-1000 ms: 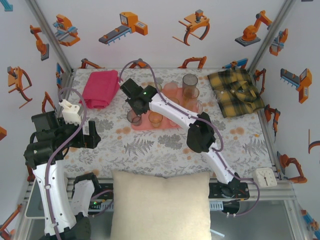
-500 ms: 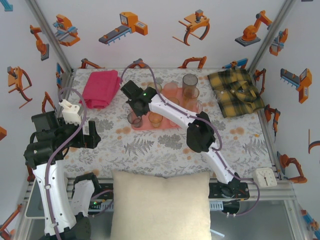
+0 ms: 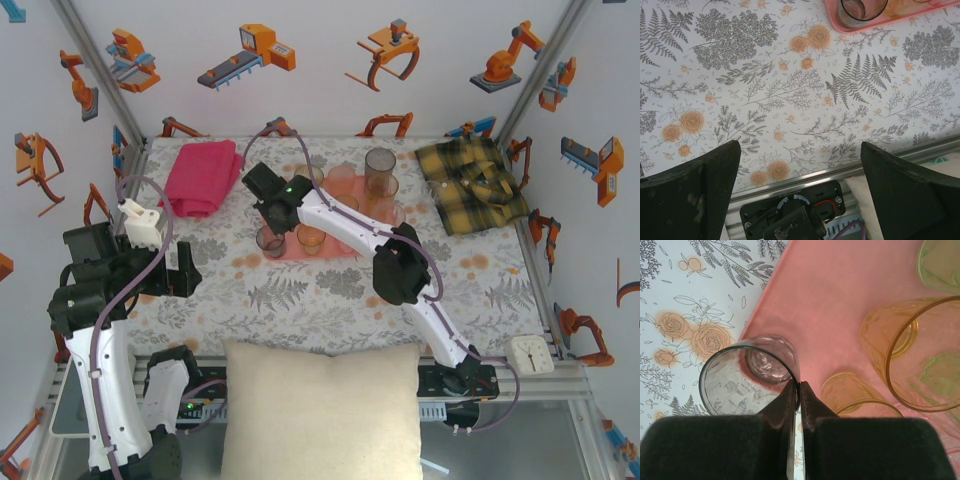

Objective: Place the glasses into the tray

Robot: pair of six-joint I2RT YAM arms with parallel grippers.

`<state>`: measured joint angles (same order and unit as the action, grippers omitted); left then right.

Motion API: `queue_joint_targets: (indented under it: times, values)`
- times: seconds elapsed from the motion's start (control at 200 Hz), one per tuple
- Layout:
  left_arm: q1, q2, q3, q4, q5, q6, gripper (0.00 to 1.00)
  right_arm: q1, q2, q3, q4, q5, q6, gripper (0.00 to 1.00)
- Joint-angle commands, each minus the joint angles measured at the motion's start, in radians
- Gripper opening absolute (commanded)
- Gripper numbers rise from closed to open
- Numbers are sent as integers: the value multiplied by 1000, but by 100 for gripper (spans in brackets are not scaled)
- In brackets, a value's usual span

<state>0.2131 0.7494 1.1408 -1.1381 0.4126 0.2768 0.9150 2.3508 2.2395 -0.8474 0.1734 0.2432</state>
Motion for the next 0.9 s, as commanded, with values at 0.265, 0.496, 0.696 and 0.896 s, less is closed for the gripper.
queue_joint_targets:
  times: [0.265, 0.496, 0.696, 0.896]
  values:
    - [-5, 3, -2, -8, 28, -13, 97, -16, 3, -23, 17, -8, 26, 14]
    - [-7, 3, -1, -6, 28, -13, 97, -18, 2, -21, 17, -15, 27, 17]
    - [-6, 4, -3, -7, 26, -12, 97, -18, 4, -22, 17, -23, 34, 19]
    - [-8, 1, -2, -6, 26, -13, 97, -18, 8, -22, 18, -31, 40, 20]
